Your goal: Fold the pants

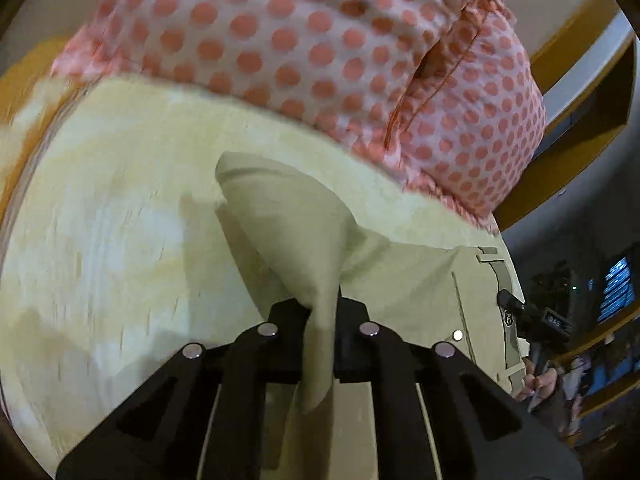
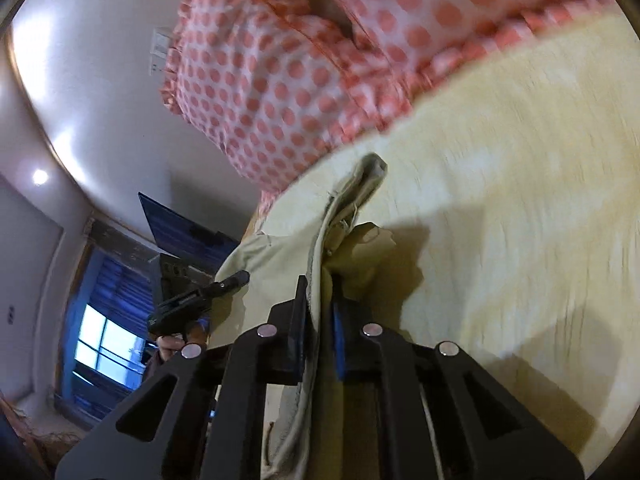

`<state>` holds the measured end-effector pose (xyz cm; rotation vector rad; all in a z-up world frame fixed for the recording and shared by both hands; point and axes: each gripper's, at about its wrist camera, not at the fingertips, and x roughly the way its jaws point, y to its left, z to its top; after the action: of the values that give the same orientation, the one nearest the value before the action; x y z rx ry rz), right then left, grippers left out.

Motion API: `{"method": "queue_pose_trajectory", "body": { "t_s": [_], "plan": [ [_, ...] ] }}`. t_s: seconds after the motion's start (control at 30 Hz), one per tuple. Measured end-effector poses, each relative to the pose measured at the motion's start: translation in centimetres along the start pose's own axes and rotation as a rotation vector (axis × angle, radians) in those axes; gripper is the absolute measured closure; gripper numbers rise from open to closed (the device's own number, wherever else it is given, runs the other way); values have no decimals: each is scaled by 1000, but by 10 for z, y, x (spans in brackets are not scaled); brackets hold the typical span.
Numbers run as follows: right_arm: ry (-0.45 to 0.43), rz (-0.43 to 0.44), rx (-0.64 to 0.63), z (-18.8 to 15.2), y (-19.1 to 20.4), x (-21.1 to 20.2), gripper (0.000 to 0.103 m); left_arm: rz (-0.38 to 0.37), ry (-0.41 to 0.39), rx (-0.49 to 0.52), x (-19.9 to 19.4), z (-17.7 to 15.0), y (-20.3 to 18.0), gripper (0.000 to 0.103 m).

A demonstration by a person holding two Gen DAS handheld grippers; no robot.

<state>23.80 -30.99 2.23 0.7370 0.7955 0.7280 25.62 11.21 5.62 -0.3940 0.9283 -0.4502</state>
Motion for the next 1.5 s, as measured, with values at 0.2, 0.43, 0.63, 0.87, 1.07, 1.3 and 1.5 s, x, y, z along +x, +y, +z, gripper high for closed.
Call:
{"method": "queue_pose_trajectory", "body": {
  "t_s": [0.2,0.43,0.63,0.87,1.07,1.3,1.5],
  "plan": [
    [-21,-302,-24,41,-20,27,87,216,-55,7,49,52,-5,86],
    [-92,-293,-96,10,14,-2,39,226,-194,78,-8,12,-17,47],
    [37,-213,32,-17,6,27,17,19,49,46,26,-28,-31,30],
    [-45,-452,-60,-70,59,1,1,185,-79,105,-5,-60,-47,19],
    [-73,-627,-252,-157,87,13,1,337,-152,160,-36,-141,-59,10],
    [-125,-764,-357,-188,100,31,1,466,-179,216,-41,-183,-57,8],
    [-195,-860,-439,-206,102,43,1,500,-248,271,-39,-202,-60,2]
  ]
}}
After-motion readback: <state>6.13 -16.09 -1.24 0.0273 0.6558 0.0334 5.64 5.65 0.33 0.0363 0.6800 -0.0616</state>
